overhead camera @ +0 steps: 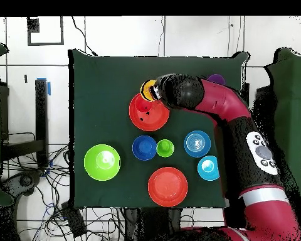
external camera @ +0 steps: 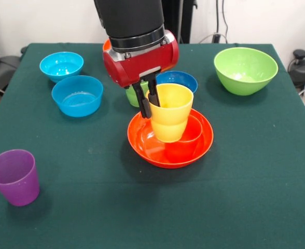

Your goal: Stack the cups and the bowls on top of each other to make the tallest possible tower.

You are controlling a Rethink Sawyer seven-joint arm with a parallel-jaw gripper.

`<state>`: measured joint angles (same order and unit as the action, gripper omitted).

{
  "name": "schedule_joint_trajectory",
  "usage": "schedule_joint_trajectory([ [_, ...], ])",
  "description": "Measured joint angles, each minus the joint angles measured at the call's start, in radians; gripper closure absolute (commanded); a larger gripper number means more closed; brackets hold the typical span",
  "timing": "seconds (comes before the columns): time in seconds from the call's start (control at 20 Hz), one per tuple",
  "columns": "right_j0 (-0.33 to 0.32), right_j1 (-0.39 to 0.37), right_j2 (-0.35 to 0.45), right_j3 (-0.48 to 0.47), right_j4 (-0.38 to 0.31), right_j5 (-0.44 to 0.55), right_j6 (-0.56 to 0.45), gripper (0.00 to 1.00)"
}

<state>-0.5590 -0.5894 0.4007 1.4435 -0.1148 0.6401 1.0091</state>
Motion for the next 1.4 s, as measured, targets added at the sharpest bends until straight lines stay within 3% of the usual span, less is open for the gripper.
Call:
schedule_joint_trajectory([
  [1.4,0.013,-0.006,-0.024,-0.041,-0.011,0.000,0.000,1.00],
])
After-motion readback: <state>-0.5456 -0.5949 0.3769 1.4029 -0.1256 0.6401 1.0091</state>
